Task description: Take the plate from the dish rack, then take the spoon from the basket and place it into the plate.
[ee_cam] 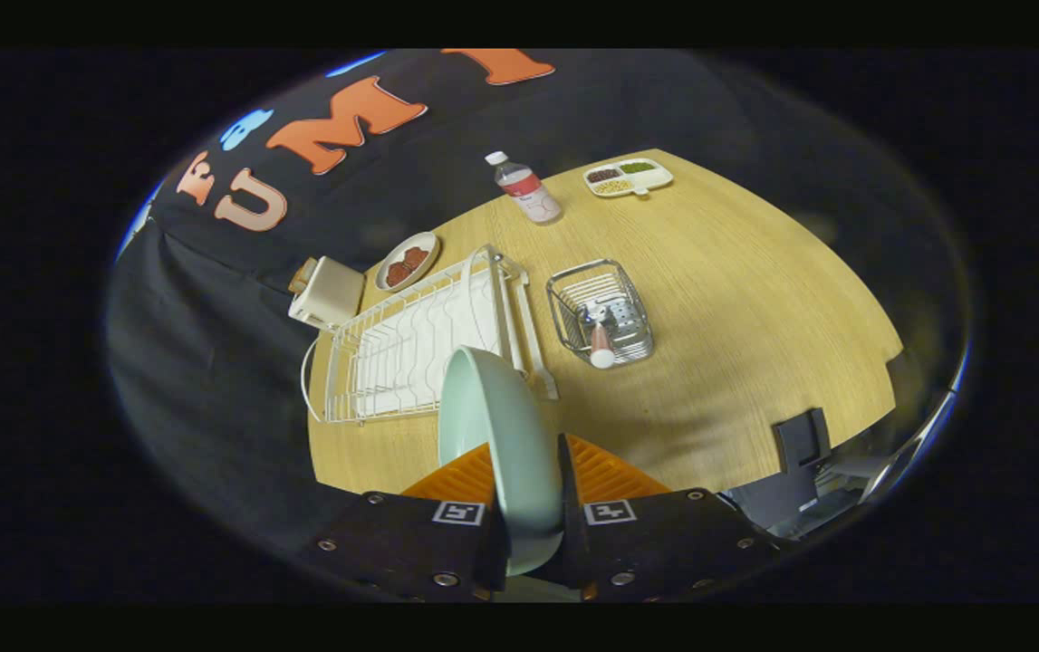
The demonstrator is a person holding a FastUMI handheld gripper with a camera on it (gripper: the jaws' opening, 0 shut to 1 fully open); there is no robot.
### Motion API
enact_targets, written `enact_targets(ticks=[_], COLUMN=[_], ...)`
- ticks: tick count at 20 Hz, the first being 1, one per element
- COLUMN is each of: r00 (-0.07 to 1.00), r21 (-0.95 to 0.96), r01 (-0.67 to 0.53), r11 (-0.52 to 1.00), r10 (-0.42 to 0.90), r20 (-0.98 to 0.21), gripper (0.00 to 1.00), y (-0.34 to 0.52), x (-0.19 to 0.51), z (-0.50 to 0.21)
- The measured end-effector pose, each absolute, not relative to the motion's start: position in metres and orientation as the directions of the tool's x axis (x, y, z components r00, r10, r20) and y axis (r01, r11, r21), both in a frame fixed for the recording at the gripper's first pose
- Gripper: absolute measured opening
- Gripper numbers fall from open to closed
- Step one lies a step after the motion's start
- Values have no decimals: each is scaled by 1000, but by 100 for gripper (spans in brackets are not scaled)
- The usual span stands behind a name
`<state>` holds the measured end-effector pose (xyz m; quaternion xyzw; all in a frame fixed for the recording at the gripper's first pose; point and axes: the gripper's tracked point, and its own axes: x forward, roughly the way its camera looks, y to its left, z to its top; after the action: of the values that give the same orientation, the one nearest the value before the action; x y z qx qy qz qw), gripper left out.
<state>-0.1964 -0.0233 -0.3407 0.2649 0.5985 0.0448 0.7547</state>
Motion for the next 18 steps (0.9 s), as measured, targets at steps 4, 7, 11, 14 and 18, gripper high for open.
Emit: enact_targets(ticks=[4, 7, 11, 14, 18], r00=[271, 273, 285, 280, 282], r21=[518, 558, 603, 594, 594], r01=[281, 315, 342, 351, 355], r11=[808, 768, 721, 723, 722], r10=[451, 490, 532, 525, 523], r20=[-850, -828, -798, -804, -804], gripper=[26, 26, 26, 26, 26], y=[-13, -2, 13, 16, 31], x=[-216, -226, -236, -236, -235], z=[-367, -389, -406, -422, -435])
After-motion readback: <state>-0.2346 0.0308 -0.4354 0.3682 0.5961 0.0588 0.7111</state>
